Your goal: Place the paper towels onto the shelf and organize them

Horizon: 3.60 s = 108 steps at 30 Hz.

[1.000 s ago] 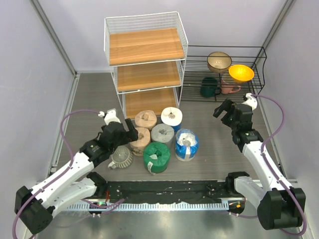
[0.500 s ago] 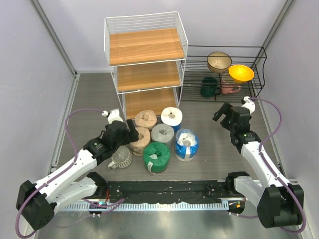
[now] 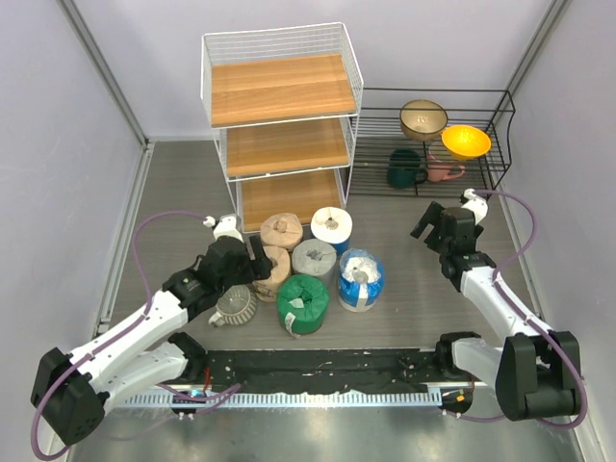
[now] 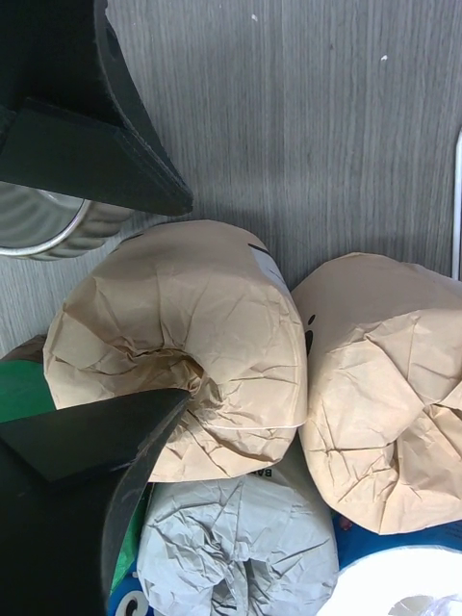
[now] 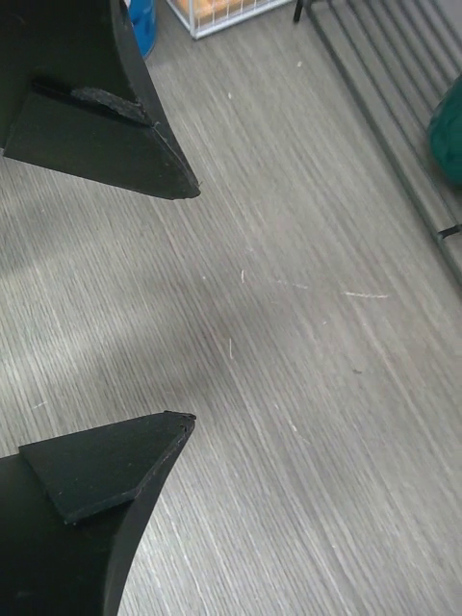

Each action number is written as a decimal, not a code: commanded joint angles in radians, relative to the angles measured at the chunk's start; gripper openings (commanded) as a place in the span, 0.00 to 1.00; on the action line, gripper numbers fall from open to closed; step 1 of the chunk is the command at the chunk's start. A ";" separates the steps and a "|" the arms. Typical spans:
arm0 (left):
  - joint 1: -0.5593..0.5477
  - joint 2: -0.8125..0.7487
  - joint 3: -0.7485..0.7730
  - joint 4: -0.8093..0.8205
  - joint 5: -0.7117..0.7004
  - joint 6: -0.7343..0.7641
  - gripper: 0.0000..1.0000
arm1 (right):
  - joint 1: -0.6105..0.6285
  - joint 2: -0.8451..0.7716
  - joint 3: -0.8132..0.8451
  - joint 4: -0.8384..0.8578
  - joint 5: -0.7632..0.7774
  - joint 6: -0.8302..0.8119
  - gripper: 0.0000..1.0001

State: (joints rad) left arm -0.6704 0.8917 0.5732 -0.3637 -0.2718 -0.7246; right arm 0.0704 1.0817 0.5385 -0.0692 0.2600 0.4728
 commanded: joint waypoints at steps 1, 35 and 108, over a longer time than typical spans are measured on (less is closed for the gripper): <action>-0.005 -0.008 -0.006 0.028 0.013 0.014 0.78 | -0.001 -0.084 -0.009 0.063 0.016 -0.016 0.97; -0.005 0.015 -0.012 0.035 0.029 0.014 0.89 | 0.002 -0.207 0.034 -0.083 0.005 0.016 0.97; -0.005 0.075 0.048 0.009 0.005 0.094 0.34 | 0.005 -0.691 -0.034 -0.353 -0.065 0.098 0.99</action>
State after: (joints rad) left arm -0.6704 0.9493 0.5835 -0.3805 -0.2687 -0.6685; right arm 0.0708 0.3965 0.4690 -0.3573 0.2180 0.5407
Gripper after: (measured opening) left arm 0.596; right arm 0.988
